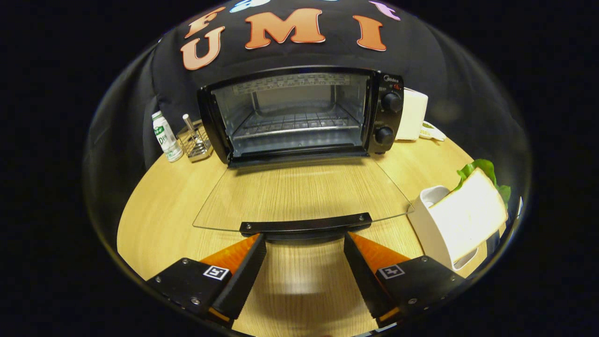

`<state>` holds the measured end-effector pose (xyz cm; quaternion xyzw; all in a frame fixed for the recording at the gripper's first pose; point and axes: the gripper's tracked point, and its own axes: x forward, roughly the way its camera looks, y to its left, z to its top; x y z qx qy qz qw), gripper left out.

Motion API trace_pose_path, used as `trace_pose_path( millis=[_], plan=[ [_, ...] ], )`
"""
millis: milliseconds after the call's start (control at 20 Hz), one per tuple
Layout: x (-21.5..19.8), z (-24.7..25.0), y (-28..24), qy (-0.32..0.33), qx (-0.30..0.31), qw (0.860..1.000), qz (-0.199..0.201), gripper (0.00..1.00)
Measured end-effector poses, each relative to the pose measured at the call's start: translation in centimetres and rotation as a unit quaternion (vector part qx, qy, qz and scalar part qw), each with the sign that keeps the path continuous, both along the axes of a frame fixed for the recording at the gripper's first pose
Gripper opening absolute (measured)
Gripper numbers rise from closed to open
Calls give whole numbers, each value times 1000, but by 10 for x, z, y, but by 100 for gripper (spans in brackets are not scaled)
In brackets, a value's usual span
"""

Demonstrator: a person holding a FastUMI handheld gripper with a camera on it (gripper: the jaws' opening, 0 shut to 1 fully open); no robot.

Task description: Open the toaster oven, put the food inside, and close the toaster oven door.

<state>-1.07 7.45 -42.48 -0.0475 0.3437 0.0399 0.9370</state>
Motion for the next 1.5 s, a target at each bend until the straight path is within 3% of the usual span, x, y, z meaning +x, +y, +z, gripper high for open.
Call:
trace_pose_path(
  millis=[250,450,750,1200,1500],
  plan=[
    [-5,29,-11,2,5,1000,30,100],
    [-3,78,-44,-10,-13,997,77,99],
    [-2,133,-109,30,-28,991,127,99],
    [20,131,-215,152,23,986,66,98],
    [20,106,-238,250,91,963,35,99]
  ],
)
